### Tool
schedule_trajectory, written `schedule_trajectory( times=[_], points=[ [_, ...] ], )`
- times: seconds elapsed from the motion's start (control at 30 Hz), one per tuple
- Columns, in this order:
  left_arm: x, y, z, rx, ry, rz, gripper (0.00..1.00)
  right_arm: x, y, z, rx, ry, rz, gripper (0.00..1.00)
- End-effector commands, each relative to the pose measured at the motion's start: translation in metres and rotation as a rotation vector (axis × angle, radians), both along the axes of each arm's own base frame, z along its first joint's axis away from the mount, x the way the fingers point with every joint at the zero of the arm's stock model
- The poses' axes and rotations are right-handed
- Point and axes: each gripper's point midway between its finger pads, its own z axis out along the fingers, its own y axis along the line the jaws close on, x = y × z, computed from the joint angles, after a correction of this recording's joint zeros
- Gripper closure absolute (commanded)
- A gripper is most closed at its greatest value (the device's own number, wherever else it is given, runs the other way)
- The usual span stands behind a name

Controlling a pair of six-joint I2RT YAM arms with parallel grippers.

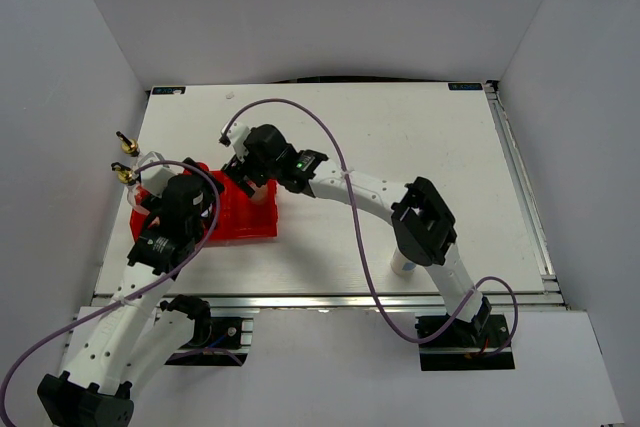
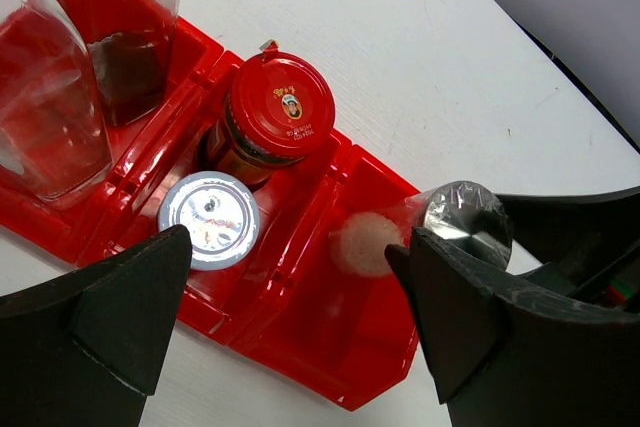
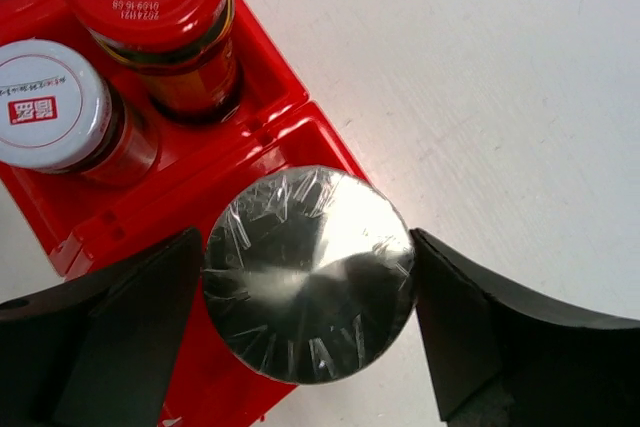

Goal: Organize the condiment bottles

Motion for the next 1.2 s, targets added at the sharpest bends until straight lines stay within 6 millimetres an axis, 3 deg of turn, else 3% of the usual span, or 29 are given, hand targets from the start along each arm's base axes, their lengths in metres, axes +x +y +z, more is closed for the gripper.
schedule_trajectory(
  times=[0.0, 0.23, 0.3, 0.33, 0.43, 0.47, 0.5, 0.57, 0.63, 0.67, 0.7, 0.73, 0.77, 0.83, 0.87, 0.93, 1.0, 1.03, 1.13, 1.17],
  points=[
    [0.002, -0.001, 0.003, -0.002, -0.012, -0.008, 0.02, 0.010, 0.014, 0.064, 0.150, -0.100, 0.002, 0.12],
    [0.001, -0.001, 0.005, -0.003, -0.017, -0.008, 0.02, -0.008, 0.008, 0.086, 0.182, -0.080, 0.053, 0.11],
    [0.001, -0.001, 0.005, -0.003, -0.017, -0.008, 0.02, -0.011, 0.001, 0.095, 0.187, -0.083, 0.053, 0.11],
    [0.001, -0.001, 0.005, -0.003, -0.017, -0.008, 0.02, -0.015, -0.003, 0.110, 0.207, -0.094, 0.054, 0.11],
    [0.001, -0.001, 0.005, -0.003, -0.019, -0.010, 0.02, -0.020, -0.014, 0.120, 0.216, -0.112, 0.049, 0.11],
    [0.001, -0.001, 0.005, -0.005, -0.019, -0.011, 0.02, -0.022, -0.022, 0.137, 0.239, -0.133, 0.043, 0.10],
    [0.001, -0.001, 0.005, -0.005, -0.019, -0.011, 0.02, -0.021, -0.028, 0.134, 0.228, -0.137, 0.022, 0.11],
    [0.001, -0.002, 0.003, -0.004, -0.015, -0.014, 0.02, -0.023, -0.042, 0.151, 0.242, -0.161, -0.009, 0.11],
    [0.000, -0.002, 0.002, -0.004, -0.012, -0.016, 0.02, -0.016, -0.062, 0.140, 0.209, -0.164, -0.106, 0.11],
    [0.000, -0.003, 0.002, -0.006, -0.012, -0.020, 0.02, -0.017, -0.076, 0.151, 0.218, -0.175, -0.145, 0.11],
    [0.001, -0.003, 0.001, -0.008, -0.014, -0.021, 0.02, -0.010, -0.093, 0.148, 0.199, -0.186, -0.222, 0.11],
    [0.001, -0.004, 0.001, -0.009, -0.014, -0.024, 0.02, -0.012, -0.107, 0.130, 0.175, -0.148, -0.279, 0.11],
    [0.002, -0.005, 0.001, -0.010, -0.013, -0.032, 0.02, -0.015, -0.128, 0.134, 0.168, -0.136, -0.333, 0.11],
    [0.003, -0.007, -0.001, -0.012, -0.009, -0.041, 0.02, -0.010, -0.167, 0.121, 0.138, -0.097, -0.476, 0.11],
    [0.004, -0.009, -0.001, -0.014, -0.008, -0.051, 0.02, -0.015, -0.201, 0.105, 0.110, -0.034, -0.570, 0.10],
    [0.006, -0.012, -0.004, -0.016, 0.000, -0.062, 0.02, -0.020, -0.236, 0.090, 0.089, 0.023, -0.659, 0.10],
    [0.009, -0.015, -0.005, -0.022, -0.002, -0.073, 0.02, -0.029, -0.286, 0.071, 0.054, 0.071, -0.781, 0.11],
    [0.011, -0.017, -0.008, -0.022, 0.005, -0.082, 0.02, -0.034, -0.305, 0.078, 0.081, 0.075, -0.822, 0.11],
    [0.015, -0.022, -0.011, -0.024, 0.013, -0.102, 0.02, -0.044, -0.356, 0.054, 0.052, 0.145, -0.971, 0.10],
    [0.016, -0.022, -0.012, -0.023, 0.018, -0.105, 0.02, -0.049, -0.368, 0.057, 0.077, 0.148, -0.999, 0.11]
  ],
)
